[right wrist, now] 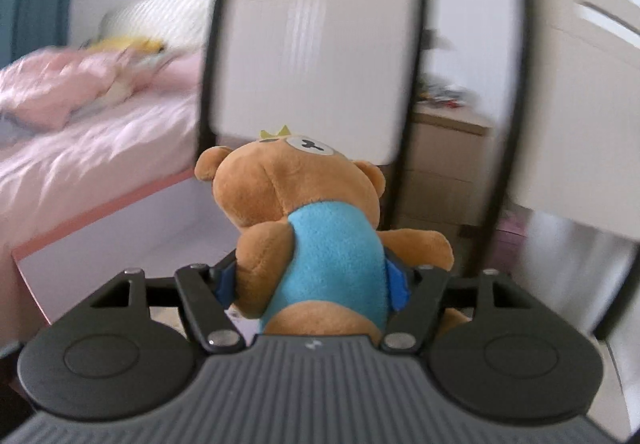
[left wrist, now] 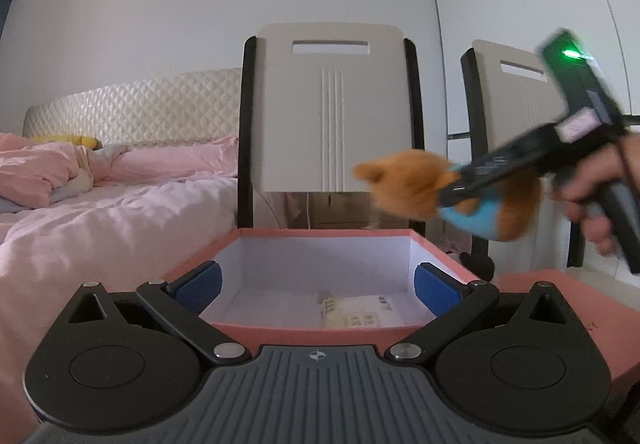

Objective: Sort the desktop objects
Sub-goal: 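Lower the teddy bear into the pink box and open the right tool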

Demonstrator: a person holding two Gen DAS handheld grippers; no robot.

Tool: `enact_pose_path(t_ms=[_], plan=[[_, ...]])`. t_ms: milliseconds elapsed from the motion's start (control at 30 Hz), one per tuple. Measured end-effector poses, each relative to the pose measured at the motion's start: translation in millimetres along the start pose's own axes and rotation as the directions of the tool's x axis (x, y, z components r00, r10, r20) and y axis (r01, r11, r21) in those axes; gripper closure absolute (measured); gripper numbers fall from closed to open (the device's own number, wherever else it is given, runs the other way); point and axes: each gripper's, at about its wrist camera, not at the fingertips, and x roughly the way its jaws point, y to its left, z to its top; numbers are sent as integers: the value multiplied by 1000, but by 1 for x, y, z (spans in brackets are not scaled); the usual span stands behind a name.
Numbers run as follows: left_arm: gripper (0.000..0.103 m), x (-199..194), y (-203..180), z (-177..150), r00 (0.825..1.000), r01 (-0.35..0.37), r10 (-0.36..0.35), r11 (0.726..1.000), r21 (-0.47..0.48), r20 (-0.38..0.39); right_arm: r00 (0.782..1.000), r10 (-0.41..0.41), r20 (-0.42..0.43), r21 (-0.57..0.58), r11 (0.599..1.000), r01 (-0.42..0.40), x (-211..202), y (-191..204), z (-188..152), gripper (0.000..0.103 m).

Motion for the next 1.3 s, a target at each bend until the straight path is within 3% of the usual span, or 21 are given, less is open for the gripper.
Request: enact_pose_path(t_ms=[67, 200, 367, 600, 800, 1000, 1100, 1300], plan=[[0, 1, 7, 0, 1000, 2, -2, 1000, -11, 0, 998, 33, -53, -70, 997, -36, 23, 19, 10, 33], [0, 3, 23, 2, 1000, 2, -3, 997, -73, -3, 982, 96, -160, -102, 988, -113, 74, 49, 23, 33], [0, 9, 38, 1, 1000, -4, -1, 991, -137, -30, 963, 50, -263, -243, 963, -116, 125, 78, 30, 33], [0, 15, 55, 2, 998, -12, -1, 978, -208, -62, 929, 17, -369, -256, 959, -119, 162, 73, 20, 27], [0, 11, 53, 3, 998, -17, 7, 983, -180, -55, 957, 29, -288, -167, 983, -80, 140, 61, 23, 7], [0, 7, 44, 3, 999, 12, -18, 990, -143, -45, 973, 49, -224, -86, 994, -70, 94, 45, 31, 5], [0, 5, 42, 3, 999, 20, -25, 990, -137, -41, 985, 37, -171, -39, 998, -45, 59, 35, 30, 0], [0, 3, 37, 3, 999, 25, -30, 991, -128, -38, 998, 3, -68, 57, 998, 1, -10, 15, 25, 0]])
